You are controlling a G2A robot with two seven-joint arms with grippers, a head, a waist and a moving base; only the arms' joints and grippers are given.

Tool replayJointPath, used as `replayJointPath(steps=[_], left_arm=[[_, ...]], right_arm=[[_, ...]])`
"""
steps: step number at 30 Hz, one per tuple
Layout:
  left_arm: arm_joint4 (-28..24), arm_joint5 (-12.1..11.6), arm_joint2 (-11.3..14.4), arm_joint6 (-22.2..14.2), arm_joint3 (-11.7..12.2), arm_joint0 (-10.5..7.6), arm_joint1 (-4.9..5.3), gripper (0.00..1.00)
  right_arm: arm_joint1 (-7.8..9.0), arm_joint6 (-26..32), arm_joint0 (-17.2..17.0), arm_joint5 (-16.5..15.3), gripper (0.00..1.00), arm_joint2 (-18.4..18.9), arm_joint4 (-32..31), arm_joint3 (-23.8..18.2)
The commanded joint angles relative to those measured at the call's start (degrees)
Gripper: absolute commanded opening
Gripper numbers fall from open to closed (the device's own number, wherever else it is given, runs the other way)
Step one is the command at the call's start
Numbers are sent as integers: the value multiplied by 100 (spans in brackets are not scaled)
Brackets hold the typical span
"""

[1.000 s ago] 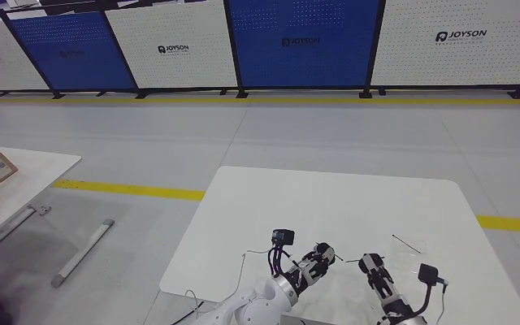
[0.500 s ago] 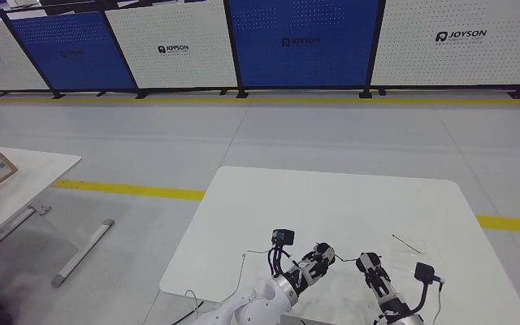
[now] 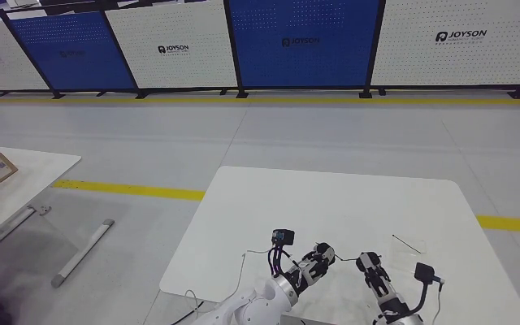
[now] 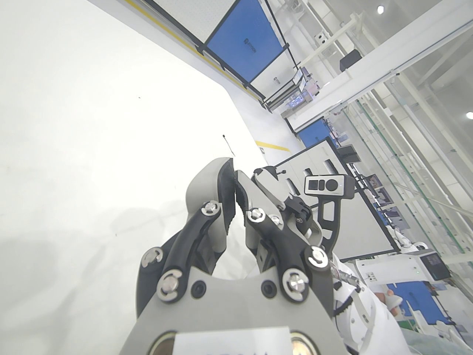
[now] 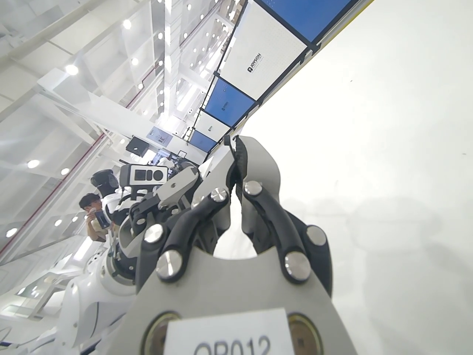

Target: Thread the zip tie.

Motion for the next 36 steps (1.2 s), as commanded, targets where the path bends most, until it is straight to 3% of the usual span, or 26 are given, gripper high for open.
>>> replayJointPath(steps=[1, 36], left_arm=[[0, 0, 0, 0, 0, 0, 0, 0], [0, 0, 0, 0, 0, 0, 0, 0]], right_arm=[[-8, -6, 2, -14, 0, 2, 2, 6], [-154, 177, -11, -68, 0, 64, -11, 54]])
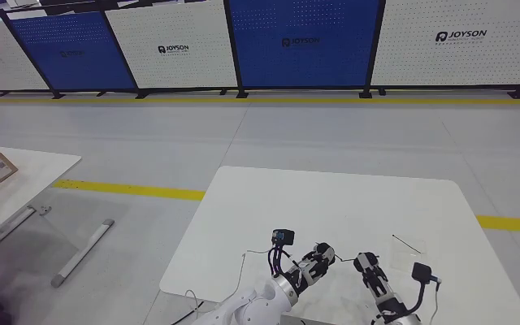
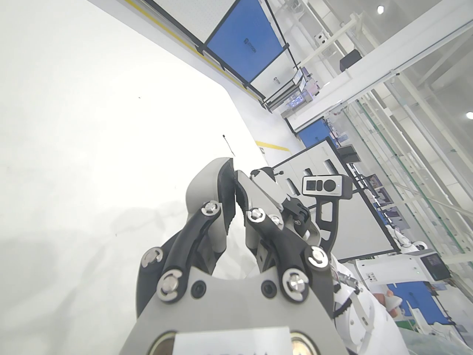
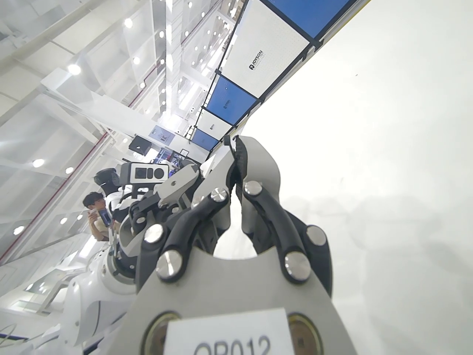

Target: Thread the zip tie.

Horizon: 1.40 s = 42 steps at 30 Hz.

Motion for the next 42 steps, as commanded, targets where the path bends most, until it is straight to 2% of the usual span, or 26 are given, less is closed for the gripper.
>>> replayJointPath(steps=[1, 11, 24, 35, 42], left_arm=[[0, 0, 0, 0, 0, 0, 0, 0], [0, 0, 0, 0, 0, 0, 0, 0], [0, 0, 0, 0, 0, 0, 0, 0], [0, 0, 0, 0, 0, 0, 0, 0], [0, 0, 0, 0, 0, 0, 0, 0]], right_arm=[[-8, -9, 5, 3, 0, 3, -2, 10], [-22, -99, -137, -60, 0, 199, 5, -53], [-72, 146, -19, -4, 0, 141, 13, 7], [-89, 90, -144, -22, 0, 270, -49, -95], [-115, 157, -104, 51, 0, 223, -124, -91]])
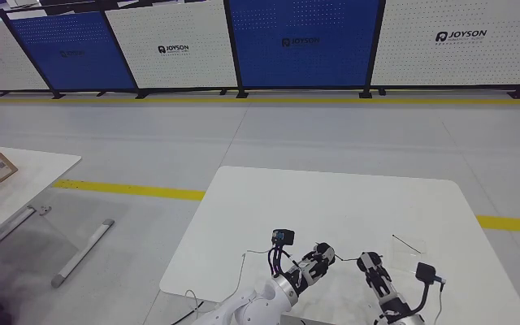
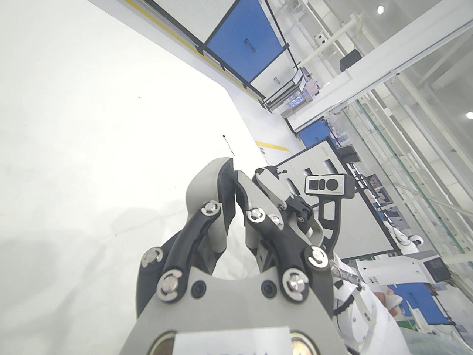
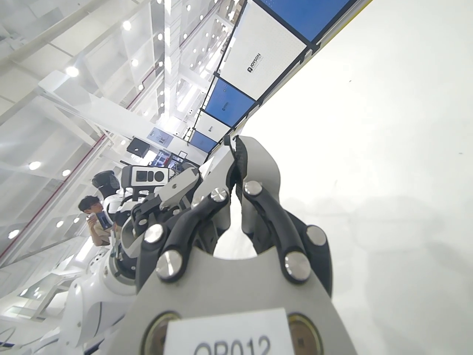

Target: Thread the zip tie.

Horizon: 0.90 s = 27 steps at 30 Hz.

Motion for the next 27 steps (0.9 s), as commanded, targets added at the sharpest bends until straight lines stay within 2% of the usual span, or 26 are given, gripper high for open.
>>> replayJointPath(steps=[1, 20, 27], left_arm=[[0, 0, 0, 0, 0, 0, 0, 0], [0, 0, 0, 0, 0, 0, 0, 0], [0, 0, 0, 0, 0, 0, 0, 0]], right_arm=[[-6, 17, 15, 3, 0, -7, 1, 9], [-73, 58, 70, 0, 0, -70, -8, 73], [-84, -47, -5, -35, 0, 27, 3, 47]])
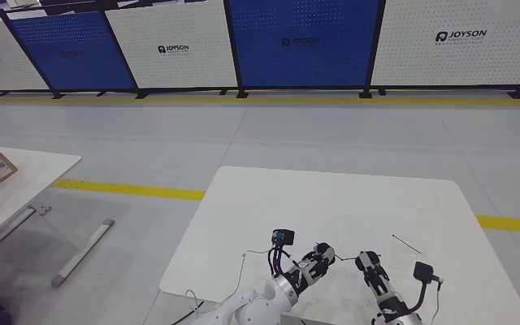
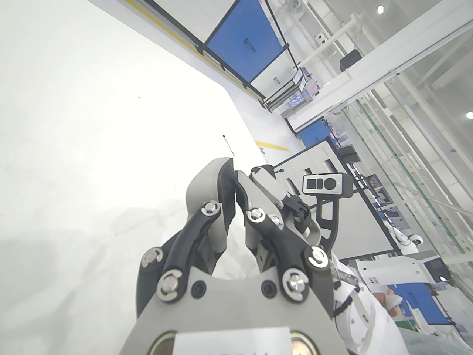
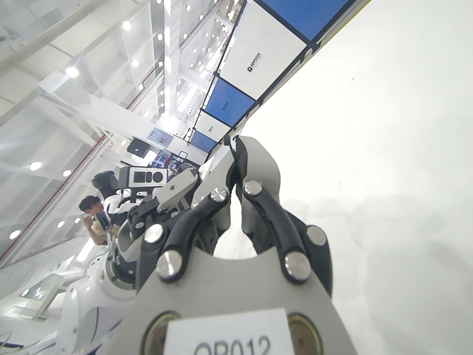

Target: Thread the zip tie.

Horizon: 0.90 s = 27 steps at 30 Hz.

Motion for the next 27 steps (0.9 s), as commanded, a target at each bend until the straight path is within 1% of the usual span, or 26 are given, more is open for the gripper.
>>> replayJointPath(steps=[1, 6, 19, 27], left_arm=[[0, 0, 0, 0, 0, 0, 0, 0], [0, 0, 0, 0, 0, 0, 0, 0], [0, 0, 0, 0, 0, 0, 0, 0], [0, 0, 0, 0, 0, 0, 0, 0]], right_arm=[[0, -4, -25, -14, 0, 31, 8, -10], [-10, 38, -46, -34, 0, 45, 20, -25], [-55, 176, 75, 7, 0, -47, 19, 57], [-77, 135, 90, 36, 0, -74, -66, 96]])
